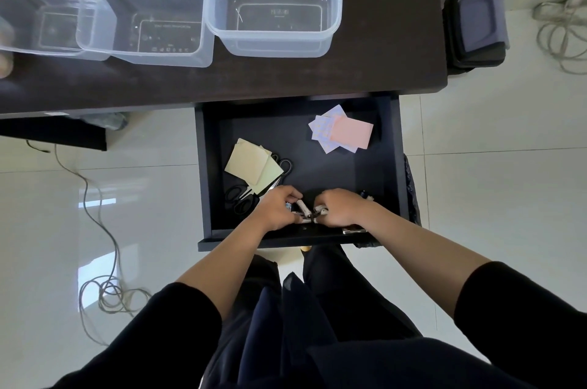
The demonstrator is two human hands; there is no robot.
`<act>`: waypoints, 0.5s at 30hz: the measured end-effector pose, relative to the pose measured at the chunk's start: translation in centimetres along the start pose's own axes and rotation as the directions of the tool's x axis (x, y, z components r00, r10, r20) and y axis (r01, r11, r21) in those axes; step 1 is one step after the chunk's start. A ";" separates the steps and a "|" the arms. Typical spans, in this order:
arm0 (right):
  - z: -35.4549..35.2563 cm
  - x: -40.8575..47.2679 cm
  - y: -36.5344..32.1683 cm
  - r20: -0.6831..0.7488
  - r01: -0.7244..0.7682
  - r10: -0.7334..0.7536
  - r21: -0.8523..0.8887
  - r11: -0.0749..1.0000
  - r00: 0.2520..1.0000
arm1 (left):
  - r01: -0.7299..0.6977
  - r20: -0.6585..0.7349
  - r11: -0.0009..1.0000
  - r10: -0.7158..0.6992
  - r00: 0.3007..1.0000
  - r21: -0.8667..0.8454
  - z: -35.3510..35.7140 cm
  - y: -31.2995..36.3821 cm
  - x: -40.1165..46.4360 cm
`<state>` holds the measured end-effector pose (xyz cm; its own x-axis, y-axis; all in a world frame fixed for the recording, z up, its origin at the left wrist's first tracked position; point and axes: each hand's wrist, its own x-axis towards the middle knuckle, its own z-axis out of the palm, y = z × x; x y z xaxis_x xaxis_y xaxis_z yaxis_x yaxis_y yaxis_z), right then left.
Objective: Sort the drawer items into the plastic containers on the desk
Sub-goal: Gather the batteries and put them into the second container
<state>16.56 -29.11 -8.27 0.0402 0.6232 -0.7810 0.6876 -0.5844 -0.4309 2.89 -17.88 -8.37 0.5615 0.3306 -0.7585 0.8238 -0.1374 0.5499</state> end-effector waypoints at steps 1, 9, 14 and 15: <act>0.1 0.0 -0.1 0.020 -0.007 0.008 -0.015 1.000 1.000 | 0.010 -0.003 0.999 -0.010 1.000 -0.036 -0.1 -0.1 0.0; -0.1 -0.2 -0.2 0.050 0.016 -0.018 0.027 1.000 0.999 | -0.166 0.095 0.942 0.144 0.985 0.291 -0.4 -0.4 0.2; -0.3 -0.4 -0.3 0.078 0.011 -0.017 0.078 0.997 0.997 | -0.232 0.195 0.823 0.151 0.969 0.518 -0.4 0.0 0.5; -0.3 -0.4 -0.3 0.079 0.008 -0.015 0.084 0.996 0.997 | -0.240 0.201 0.817 0.155 0.967 0.524 -0.4 0.1 0.5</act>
<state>16.60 -29.05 -7.67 -0.0277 0.5888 -0.8078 0.6246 -0.6208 -0.4739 3.22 -17.33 -8.55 0.6865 0.1103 -0.7187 0.5787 -0.6813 0.4483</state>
